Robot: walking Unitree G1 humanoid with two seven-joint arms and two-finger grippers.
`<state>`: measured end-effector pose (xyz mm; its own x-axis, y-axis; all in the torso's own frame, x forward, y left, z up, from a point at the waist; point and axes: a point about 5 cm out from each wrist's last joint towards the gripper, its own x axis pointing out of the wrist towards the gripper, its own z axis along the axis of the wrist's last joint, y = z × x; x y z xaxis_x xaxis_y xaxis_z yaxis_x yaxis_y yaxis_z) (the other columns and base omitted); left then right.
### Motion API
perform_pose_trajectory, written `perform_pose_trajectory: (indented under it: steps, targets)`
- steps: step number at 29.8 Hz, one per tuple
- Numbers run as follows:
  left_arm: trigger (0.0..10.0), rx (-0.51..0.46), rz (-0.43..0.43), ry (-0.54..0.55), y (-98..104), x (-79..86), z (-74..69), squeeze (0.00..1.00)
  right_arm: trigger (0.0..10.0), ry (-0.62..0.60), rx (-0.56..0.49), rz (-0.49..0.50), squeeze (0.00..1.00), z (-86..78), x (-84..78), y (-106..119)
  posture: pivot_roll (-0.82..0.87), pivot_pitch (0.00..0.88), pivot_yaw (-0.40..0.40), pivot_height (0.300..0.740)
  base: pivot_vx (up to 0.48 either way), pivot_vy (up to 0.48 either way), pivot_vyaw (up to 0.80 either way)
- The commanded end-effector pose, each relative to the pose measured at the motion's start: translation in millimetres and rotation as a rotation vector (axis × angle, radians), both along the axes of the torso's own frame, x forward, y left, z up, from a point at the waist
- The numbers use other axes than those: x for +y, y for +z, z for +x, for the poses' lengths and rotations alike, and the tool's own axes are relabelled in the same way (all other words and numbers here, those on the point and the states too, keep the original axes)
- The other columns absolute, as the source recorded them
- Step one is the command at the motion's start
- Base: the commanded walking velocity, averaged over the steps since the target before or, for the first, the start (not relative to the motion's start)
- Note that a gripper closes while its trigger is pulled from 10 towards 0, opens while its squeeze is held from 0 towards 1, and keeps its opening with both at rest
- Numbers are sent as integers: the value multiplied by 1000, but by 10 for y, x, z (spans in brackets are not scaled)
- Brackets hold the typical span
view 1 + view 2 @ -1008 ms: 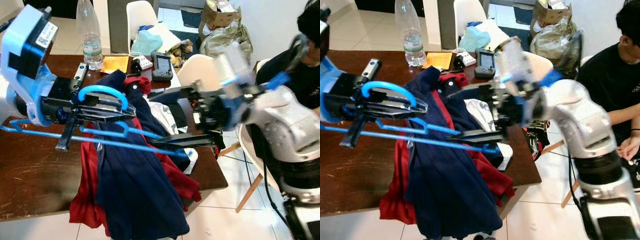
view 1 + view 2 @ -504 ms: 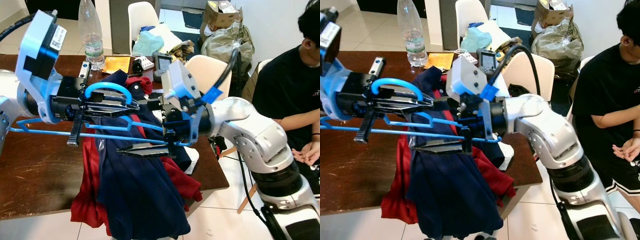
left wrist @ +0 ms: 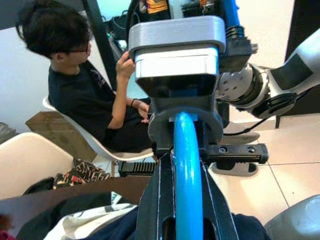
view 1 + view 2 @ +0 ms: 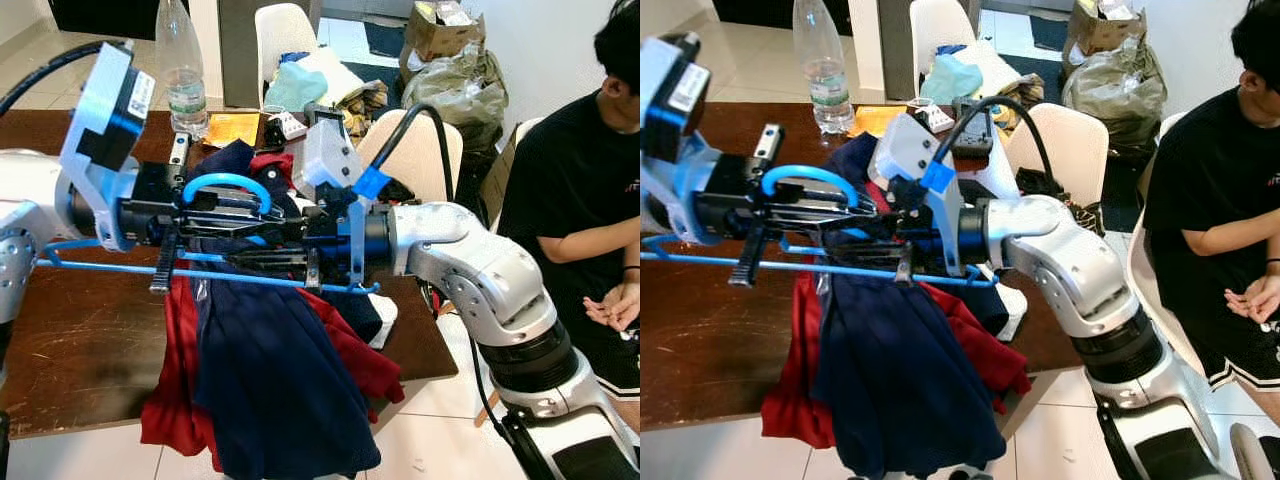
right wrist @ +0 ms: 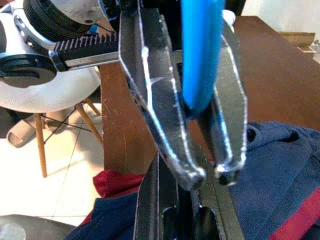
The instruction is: Hang hanger
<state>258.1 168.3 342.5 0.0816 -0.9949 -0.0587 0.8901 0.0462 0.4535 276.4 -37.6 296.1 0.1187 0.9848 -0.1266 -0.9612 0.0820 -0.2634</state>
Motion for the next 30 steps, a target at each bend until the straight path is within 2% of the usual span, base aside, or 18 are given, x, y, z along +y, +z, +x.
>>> perform_pose_trajectory:
  steps: [1, 14, 15, 16, 17, 26, 28, 29, 30]
  targets:
    - [10000, -39, -10, -66, 71, -84, -72, 0, 0, -6, 25, -32, 0, -9, 52, -86, 158, 107, -69, 740, 0, 0, 0]
    - [10000, -37, -14, -65, 104, -135, -12, 0, 0, -28, 13, -34, 0, 17, 49, -91, 158, 109, -67, 740, 0, 0, 0]
    - [10000, -22, -17, -69, 98, -148, -10, 733, 0, -33, 12, -34, 0, 22, 49, -95, 158, 109, -67, 740, 0, 0, 0]
    - [10000, -22, -17, -69, 98, -148, -10, 733, 0, -33, 12, -34, 0, 22, 49, -95, 158, 109, -67, 740, 0, 0, 0]
    - [10000, 2, -23, -75, 95, -158, -16, 1000, 0, -36, 11, -34, 0, 24, 51, -97, 160, 110, -68, 740, 0, 0, 0]
    - [10000, 34, -56, -81, 92, -137, -64, 1000, 0, -81, 16, -25, 0, 78, 5, -131, 157, 110, -68, 740, 0, 0, 0]
    - [10000, 32, -63, -69, 107, -96, -86, 1000, 0, -122, 21, -18, 0, 137, -48, -142, 156, 110, -65, 740, 0, 0, 0]
    - [10000, 25, -77, -43, 142, -22, -114, 1000, 0, -188, 24, -12, 0, 224, -133, -161, 160, 112, -64, 740, 0, 0, 0]
    - [10000, 25, -77, -43, 142, -22, -114, 1000, 0, -188, 24, -12, 0, 224, -133, -161, 160, 112, -64, 740, 0, 0, 0]
